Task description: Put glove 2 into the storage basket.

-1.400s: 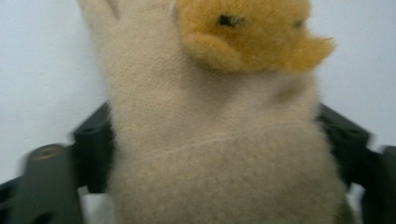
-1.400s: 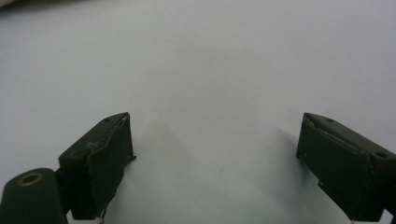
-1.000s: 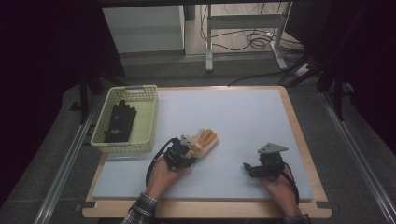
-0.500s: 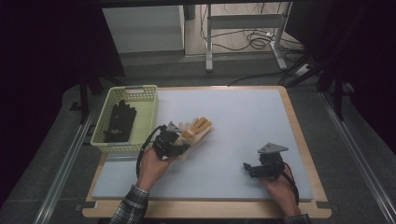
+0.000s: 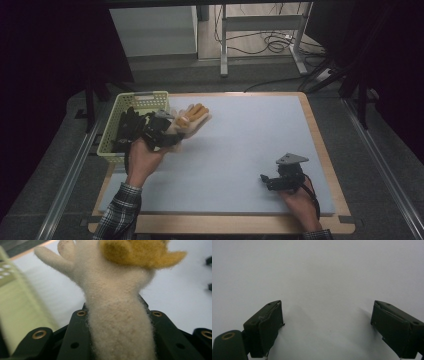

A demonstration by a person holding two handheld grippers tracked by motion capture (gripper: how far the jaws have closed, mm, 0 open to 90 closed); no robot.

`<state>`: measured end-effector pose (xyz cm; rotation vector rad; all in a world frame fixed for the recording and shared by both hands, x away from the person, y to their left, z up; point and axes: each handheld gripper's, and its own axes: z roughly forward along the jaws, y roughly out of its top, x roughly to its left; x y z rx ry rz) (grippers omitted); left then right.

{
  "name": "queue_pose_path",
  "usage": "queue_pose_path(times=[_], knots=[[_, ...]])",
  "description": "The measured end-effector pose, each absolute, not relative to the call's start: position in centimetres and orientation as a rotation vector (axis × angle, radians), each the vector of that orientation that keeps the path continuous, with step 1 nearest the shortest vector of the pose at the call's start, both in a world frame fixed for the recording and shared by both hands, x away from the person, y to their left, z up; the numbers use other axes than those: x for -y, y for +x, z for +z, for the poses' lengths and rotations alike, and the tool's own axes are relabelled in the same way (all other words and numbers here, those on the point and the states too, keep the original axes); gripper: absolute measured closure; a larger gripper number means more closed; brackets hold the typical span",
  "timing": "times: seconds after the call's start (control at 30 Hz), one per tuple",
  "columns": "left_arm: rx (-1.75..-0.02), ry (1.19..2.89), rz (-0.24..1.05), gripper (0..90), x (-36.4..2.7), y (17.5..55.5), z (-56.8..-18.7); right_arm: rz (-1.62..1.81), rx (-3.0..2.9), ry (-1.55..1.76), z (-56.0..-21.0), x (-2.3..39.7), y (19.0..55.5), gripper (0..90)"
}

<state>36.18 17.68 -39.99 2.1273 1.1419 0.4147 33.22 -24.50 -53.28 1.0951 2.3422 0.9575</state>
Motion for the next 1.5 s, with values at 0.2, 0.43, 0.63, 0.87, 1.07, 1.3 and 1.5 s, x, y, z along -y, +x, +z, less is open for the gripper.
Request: queue_pose_path(times=[0.2, 0.43, 0.63, 0.87, 1.07, 1.3, 1.5], knots=[[-1.243, 2.072, 0.455, 68.5, -20.9, 37.6, -38.8, 0.961, -2.342, 1.093, -53.3, 24.5, 33.2, 10.3], [-1.394, 1.992, 0.516, 68.9, -25.3, 39.0, -38.8, 0.96, -2.342, 1.094, -53.3, 24.5, 33.2, 10.3], [-1.502, 1.938, 0.556, 69.3, -28.1, 40.3, -40.1, 0.961, -2.342, 1.094, -53.3, 24.5, 33.2, 10.3], [-1.6, 1.921, 0.54, 70.1, -29.3, 42.6, -43.7, 0.961, -2.342, 1.095, -53.3, 24.5, 33.2, 10.3], [-1.653, 1.965, 0.507, 70.2, -28.9, 44.7, -46.4, 0.962, -2.342, 1.095, -53.3, 24.5, 33.2, 10.3], [-1.675, 2.079, 0.46, 69.7, -26.6, 46.6, -48.2, 0.962, -2.341, 1.096, -53.3, 24.5, 33.2, 10.3], [-1.694, 2.205, 0.359, 41.2, -25.7, 47.5, -49.5, 0.963, -2.341, 1.095, -53.3, 24.5, 33.2, 10.3]])
